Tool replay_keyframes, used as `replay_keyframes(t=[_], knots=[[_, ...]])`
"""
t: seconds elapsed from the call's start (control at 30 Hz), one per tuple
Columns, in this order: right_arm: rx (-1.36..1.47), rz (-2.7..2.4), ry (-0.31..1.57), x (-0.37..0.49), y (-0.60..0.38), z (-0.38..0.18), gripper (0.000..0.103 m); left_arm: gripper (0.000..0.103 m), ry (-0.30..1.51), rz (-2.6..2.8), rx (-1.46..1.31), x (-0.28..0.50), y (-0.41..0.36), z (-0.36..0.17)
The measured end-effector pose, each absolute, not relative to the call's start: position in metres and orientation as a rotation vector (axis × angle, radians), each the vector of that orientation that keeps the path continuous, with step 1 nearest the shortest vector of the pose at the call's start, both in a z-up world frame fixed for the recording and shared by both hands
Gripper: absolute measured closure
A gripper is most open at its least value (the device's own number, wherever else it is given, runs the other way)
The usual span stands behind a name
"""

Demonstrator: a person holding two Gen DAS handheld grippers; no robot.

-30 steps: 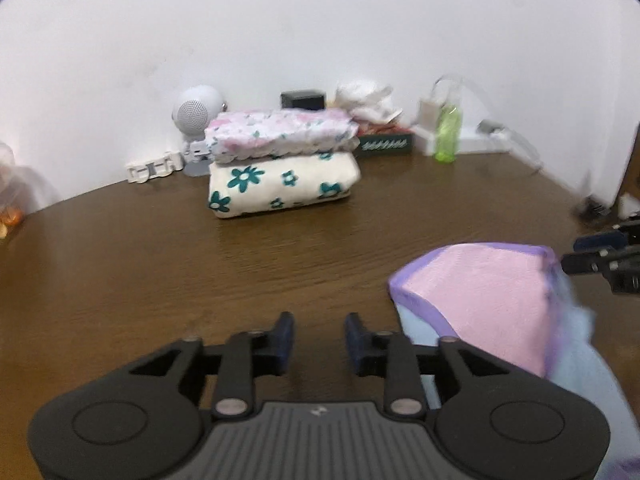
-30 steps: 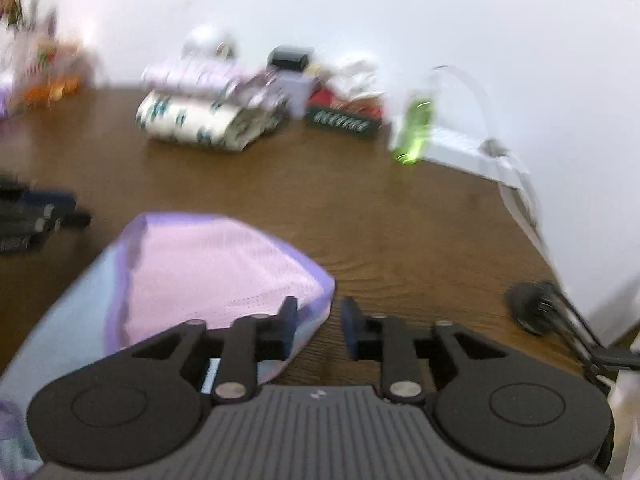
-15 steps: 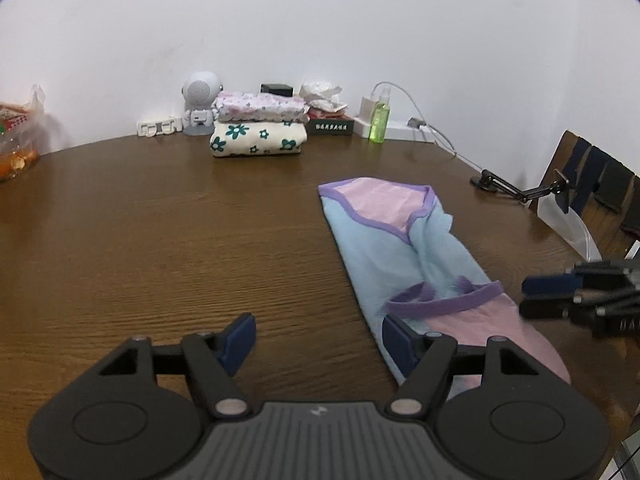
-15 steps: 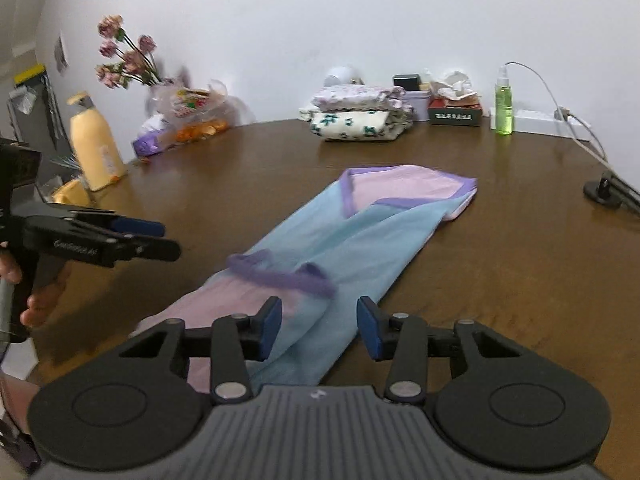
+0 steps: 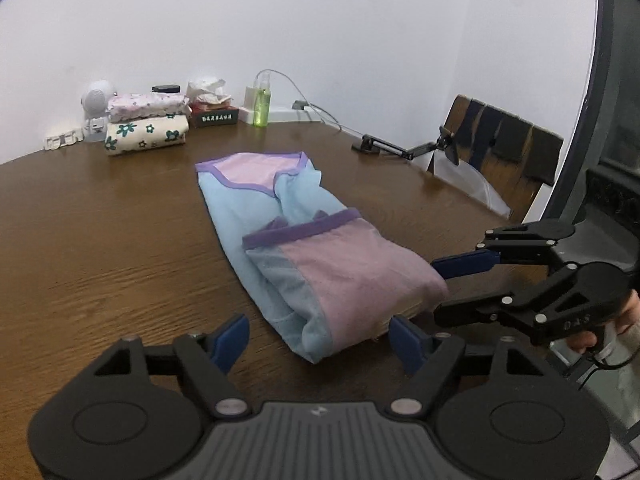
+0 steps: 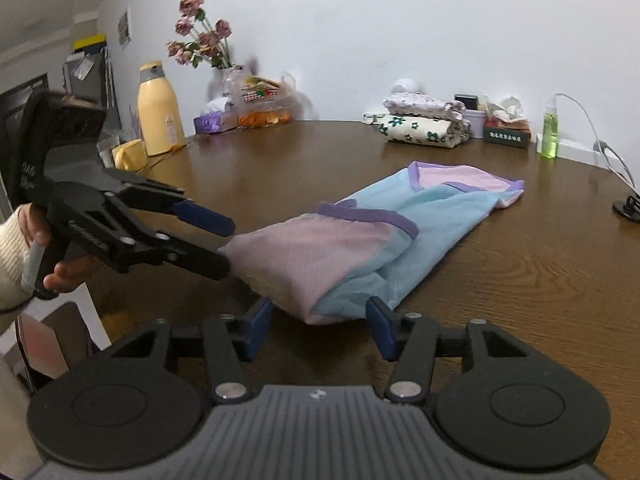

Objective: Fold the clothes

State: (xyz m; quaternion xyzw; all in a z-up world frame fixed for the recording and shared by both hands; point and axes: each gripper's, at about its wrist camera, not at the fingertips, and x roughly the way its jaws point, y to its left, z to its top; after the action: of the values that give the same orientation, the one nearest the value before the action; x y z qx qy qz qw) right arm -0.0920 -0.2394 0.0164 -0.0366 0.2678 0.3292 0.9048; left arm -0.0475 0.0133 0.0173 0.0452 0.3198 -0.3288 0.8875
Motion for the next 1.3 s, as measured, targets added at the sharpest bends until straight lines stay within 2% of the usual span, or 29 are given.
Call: replay_keyframes(t=[0.07, 0.13, 0.17, 0.3, 0.4, 0.43, 0.47, 0.5, 0.53, 0.57, 0.6, 0.67, 0.7, 0.77, 0.8, 0.83, 0.87, 0.93, 1.1, 1.13, 1.17, 1.23, 1.3], knots=[[-0.102, 0.674, 0.551, -0.09, -0.233, 0.014, 0.083, 0.049, 0.665, -0.702, 0.096, -0.042, 0.009, 0.014], [-0.122, 0.686, 0.569, -0.093, -0.23, 0.012, 0.089, 0.086, 0.689, -0.732, 0.08, -0.036, 0.01, 0.01], [-0.131, 0.696, 0.581, -0.096, -0.229, 0.01, 0.093, 0.09, 0.703, -0.752, 0.081, -0.035, 0.009, 0.009], [-0.134, 0.756, 0.635, -0.114, -0.228, 0.01, 0.094, 0.093, 0.726, -0.789, 0.128, -0.059, 0.011, 0.005], [-0.096, 0.849, 0.716, -0.139, -0.233, 0.015, 0.093, 0.091, 0.77, -0.849, 0.105, -0.089, 0.022, 0.004], [-0.09, 0.88, 0.729, -0.148, -0.235, 0.02, 0.091, 0.087, 0.78, -0.858, 0.087, -0.096, 0.026, 0.005], [-0.076, 0.891, 0.714, -0.156, -0.239, 0.026, 0.08, 0.083, 0.789, -0.868, 0.069, -0.104, 0.03, 0.005], [-0.051, 0.89, 0.682, -0.161, -0.244, 0.033, 0.07, 0.07, 0.793, -0.868, 0.045, -0.105, 0.032, 0.008], [-0.015, 0.878, 0.657, -0.161, -0.249, 0.038, 0.049, 0.062, 0.796, -0.869, 0.021, -0.106, 0.035, 0.01], [0.035, 0.854, 0.64, -0.156, -0.254, 0.042, 0.045, 0.044, 0.776, -0.87, -0.002, -0.104, 0.036, 0.014], [0.084, 0.829, 0.623, -0.15, -0.259, 0.045, 0.045, 0.036, 0.762, -0.873, -0.023, -0.097, 0.033, 0.017], [0.166, 0.75, 0.638, -0.132, -0.264, 0.043, 0.05, 0.036, 0.75, -0.875, -0.048, -0.082, 0.025, 0.021], [0.192, 0.724, 0.658, -0.123, -0.263, 0.038, 0.052, 0.04, 0.765, -0.863, -0.038, -0.074, 0.019, 0.018], [0.219, 0.666, 0.714, -0.112, -0.261, 0.024, 0.072, 0.055, 0.793, -0.837, -0.017, -0.057, 0.006, 0.013], [0.225, 0.641, 0.735, -0.108, -0.259, 0.018, 0.078, 0.072, 0.823, -0.829, -0.015, -0.049, 0.001, 0.009], [0.236, 0.631, 0.744, -0.107, -0.258, 0.014, 0.091, 0.087, 0.848, -0.819, -0.03, -0.043, -0.001, 0.005], [0.253, 0.636, 0.739, -0.107, -0.257, 0.013, 0.097, 0.09, 0.841, -0.823, -0.041, -0.042, 0.0, 0.005], [0.246, 0.642, 0.704, -0.112, -0.253, 0.019, 0.099, 0.095, 0.812, -0.845, -0.066, -0.043, 0.002, 0.01], [0.243, 0.599, 0.587, -0.108, -0.254, 0.049, 0.1, 0.097, 0.711, -0.89, -0.089, -0.038, -0.002, 0.036], [0.218, 0.553, 0.596, -0.102, -0.253, 0.048, 0.098, 0.096, 0.694, -0.873, -0.068, -0.034, -0.006, 0.038], [0.184, 0.489, 0.617, -0.094, -0.249, 0.043, 0.093, 0.095, 0.696, -0.835, -0.054, -0.027, -0.009, 0.034], [0.122, 0.402, 0.659, -0.084, -0.245, 0.034, 0.085, 0.084, 0.75, -0.776, -0.035, -0.01, -0.015, 0.019], [0.111, 0.401, 0.635, -0.089, -0.247, 0.034, 0.083, 0.078, 0.804, -0.748, -0.027, -0.002, -0.011, 0.007]])
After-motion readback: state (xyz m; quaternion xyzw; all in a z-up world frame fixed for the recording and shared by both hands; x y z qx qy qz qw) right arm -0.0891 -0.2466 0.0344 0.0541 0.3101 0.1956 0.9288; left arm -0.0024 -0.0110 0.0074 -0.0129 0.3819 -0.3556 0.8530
